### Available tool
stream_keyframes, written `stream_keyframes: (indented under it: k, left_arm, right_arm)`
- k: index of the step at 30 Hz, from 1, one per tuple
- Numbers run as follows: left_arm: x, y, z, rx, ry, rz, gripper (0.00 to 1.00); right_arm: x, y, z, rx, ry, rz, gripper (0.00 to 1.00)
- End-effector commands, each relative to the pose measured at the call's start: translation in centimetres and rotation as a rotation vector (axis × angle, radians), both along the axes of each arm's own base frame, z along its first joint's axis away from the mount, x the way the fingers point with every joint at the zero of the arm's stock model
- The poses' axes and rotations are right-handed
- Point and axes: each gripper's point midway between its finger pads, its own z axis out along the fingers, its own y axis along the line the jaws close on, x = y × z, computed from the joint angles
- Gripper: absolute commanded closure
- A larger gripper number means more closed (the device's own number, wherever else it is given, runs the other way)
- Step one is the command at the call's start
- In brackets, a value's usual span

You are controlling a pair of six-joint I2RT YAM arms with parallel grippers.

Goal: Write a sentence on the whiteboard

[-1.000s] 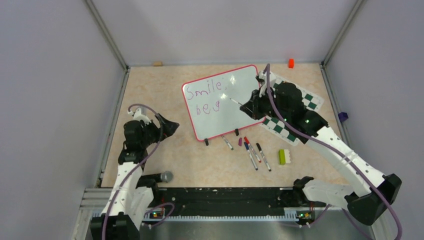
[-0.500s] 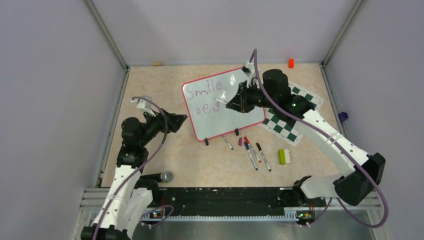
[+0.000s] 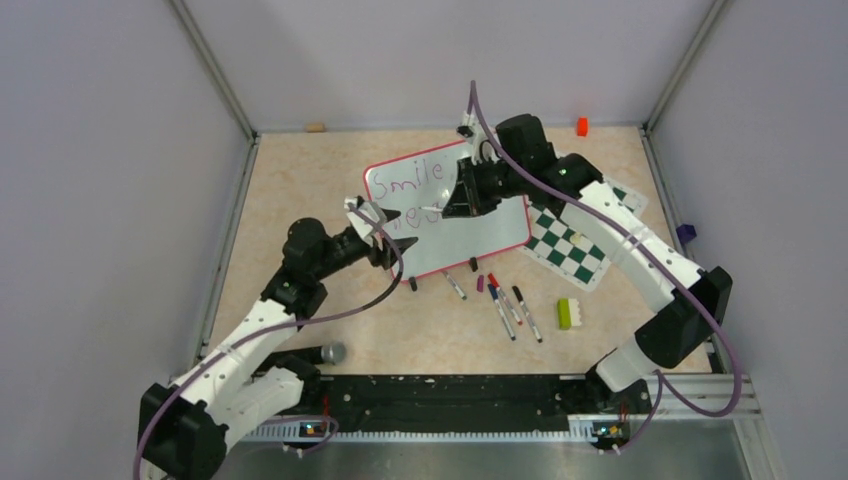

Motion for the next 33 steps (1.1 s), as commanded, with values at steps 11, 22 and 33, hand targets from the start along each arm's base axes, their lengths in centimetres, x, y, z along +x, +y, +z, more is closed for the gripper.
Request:
stream_keyframes:
  k: [11, 22, 33]
  left_arm:
    - [0.0, -4.6, 2.0, 0.201, -0.392, -0.216, 0.43]
    - [0.6, -5.0, 2.0, 0.217, -0.421, -0.164, 0.44]
    - [-1.0, -3.5, 0.8, 0.231, -0.396, -0.145, 0.44]
  right_arm:
    - [-2.2, 1.1, 1.2, 0.009, 0.012, 0.091, 1.0]
    - [-3.6, 2.1, 0.3, -0.009, 0.033, 0.134, 1.0]
    - [-0.6, 0.1, -0.1, -0.108, -0.059, -0.055, 1.0]
